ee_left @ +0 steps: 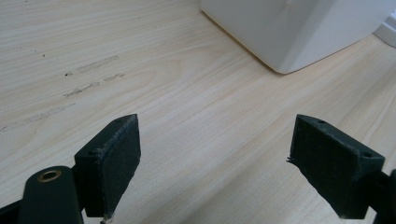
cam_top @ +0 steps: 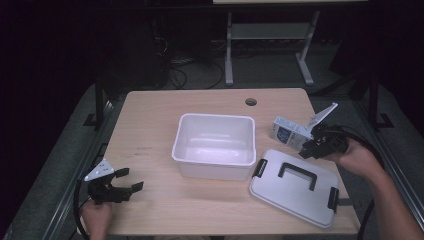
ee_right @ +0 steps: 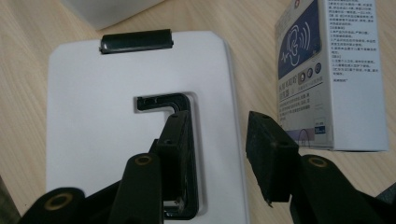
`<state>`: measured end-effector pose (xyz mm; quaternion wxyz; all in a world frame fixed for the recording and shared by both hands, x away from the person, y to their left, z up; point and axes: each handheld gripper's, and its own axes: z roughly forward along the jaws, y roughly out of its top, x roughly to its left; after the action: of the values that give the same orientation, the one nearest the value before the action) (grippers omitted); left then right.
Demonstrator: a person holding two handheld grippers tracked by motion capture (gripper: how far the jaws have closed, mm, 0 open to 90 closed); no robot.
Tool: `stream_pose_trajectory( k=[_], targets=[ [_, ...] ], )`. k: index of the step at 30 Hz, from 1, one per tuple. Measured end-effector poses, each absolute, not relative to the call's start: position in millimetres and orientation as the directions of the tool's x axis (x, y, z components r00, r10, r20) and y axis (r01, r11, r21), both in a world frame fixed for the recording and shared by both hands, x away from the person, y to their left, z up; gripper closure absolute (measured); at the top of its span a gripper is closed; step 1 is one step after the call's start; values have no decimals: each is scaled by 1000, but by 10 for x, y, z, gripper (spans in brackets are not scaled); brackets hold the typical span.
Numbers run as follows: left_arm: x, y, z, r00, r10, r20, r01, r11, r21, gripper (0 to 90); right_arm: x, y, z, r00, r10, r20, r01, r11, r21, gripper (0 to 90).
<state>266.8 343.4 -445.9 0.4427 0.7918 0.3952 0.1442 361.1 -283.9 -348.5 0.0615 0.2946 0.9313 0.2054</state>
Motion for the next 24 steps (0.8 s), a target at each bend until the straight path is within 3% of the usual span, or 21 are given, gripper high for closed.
stream_pose_trajectory(
  k=[24],
  targets=[
    [2676, 3450, -4460, 642, 758, -117, 498, -295, 815, 155, 3805, -2837, -3360, -804, 594, -28, 531, 739, 415, 535]
  ],
)
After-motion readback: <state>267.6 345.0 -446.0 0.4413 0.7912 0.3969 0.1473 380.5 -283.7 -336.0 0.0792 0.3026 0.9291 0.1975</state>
